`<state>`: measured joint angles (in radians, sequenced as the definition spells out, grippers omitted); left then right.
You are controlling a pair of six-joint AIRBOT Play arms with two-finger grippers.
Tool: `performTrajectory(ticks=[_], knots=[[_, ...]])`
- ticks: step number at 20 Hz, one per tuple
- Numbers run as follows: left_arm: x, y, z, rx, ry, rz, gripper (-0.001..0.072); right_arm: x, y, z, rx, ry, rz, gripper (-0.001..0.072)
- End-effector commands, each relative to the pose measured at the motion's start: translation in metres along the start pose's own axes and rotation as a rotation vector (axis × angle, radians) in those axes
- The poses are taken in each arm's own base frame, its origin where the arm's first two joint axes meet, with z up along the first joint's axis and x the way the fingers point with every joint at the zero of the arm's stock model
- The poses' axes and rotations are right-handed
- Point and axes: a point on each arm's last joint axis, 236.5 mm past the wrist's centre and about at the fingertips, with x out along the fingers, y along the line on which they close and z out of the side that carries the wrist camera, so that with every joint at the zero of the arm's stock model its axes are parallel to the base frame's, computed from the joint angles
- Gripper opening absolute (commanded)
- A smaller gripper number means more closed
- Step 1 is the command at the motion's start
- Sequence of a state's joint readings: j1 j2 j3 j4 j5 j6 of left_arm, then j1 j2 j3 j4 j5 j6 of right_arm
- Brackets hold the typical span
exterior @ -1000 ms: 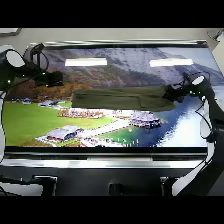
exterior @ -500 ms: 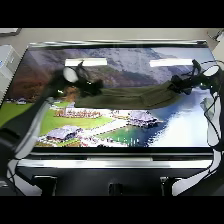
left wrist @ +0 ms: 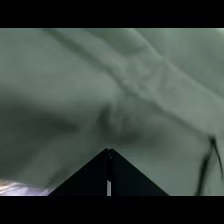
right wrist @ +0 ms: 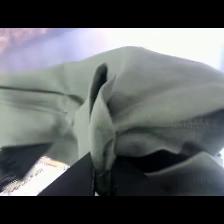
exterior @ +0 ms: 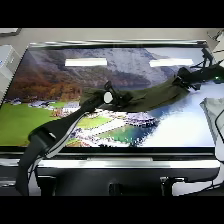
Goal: Fold the clothes and pants, and hang the long-sleeved shirts on hangers.
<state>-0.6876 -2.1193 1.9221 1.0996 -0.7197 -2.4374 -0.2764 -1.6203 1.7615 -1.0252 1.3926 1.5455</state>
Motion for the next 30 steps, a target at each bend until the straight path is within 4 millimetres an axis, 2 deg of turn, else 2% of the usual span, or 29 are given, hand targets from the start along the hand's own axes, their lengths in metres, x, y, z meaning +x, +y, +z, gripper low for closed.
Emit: performTrajectory(ticks=[1, 5, 8, 10, 13, 15, 17, 20, 22, 24, 26, 28, 30], knots=[[0.029, -0.024, -0.018, -0.106, 0.036, -0.079, 0.0018, -0.033, 0.02, -0.01, -0.023, -0.016, 0.007, 0.0034], [0.053, -0.031, -0.062, -0.181, 0.132, -0.115, 0.0018, -0.063, 0.038, -0.018, -0.053, -0.048, 0.01, 0.0034], [0.063, -0.037, -0.09, -0.211, 0.182, -0.138, 0.0018, -0.071, 0.043, -0.021, -0.045, -0.058, 0.012, 0.0034], [0.057, -0.057, -0.078, -0.201, 0.149, -0.221, 0.0019, -0.071, 0.044, -0.023, -0.032, -0.05, 0.015, 0.0034], [0.015, -0.082, -0.026, -0.098, 0.072, -0.294, 0.0019, -0.072, 0.053, -0.019, 0.002, -0.065, 0.054, 0.0034], [-0.028, -0.086, 0.014, -0.019, 0.052, -0.294, 0.0019, -0.067, 0.068, -0.022, 0.006, -0.056, 0.082, 0.0033], [-0.084, -0.088, 0.057, 0.101, 0.001, -0.294, 0.0019, -0.053, 0.095, -0.031, -0.019, -0.03, 0.102, 0.0033], [-0.183, -0.08, 0.116, 0.237, -0.11, -0.248, 0.0019, -0.023, 0.144, -0.039, -0.031, -0.04, 0.127, 0.0033], [-0.257, -0.075, 0.149, 0.281, -0.201, -0.237, 0.002, 0.001, 0.172, -0.047, -0.041, -0.043, 0.13, 0.0033], [-0.324, -0.072, 0.17, 0.294, -0.287, -0.246, 0.002, 0.034, 0.199, -0.062, -0.055, -0.014, 0.136, 0.0033], [-0.382, -0.067, 0.184, 0.309, -0.374, -0.252, 0.0021, 0.074, 0.223, -0.081, -0.06, 0.029, 0.155, 0.0033], [-0.425, -0.058, 0.194, 0.314, -0.441, -0.247, 0.0021, 0.112, 0.238, -0.096, -0.057, 0.058, 0.163, 0.0033], [-0.453, -0.045, 0.2, 0.304, -0.476, -0.228, 0.0021, 0.151, 0.247, -0.109, -0.047, 0.076, 0.168, 0.0033]])
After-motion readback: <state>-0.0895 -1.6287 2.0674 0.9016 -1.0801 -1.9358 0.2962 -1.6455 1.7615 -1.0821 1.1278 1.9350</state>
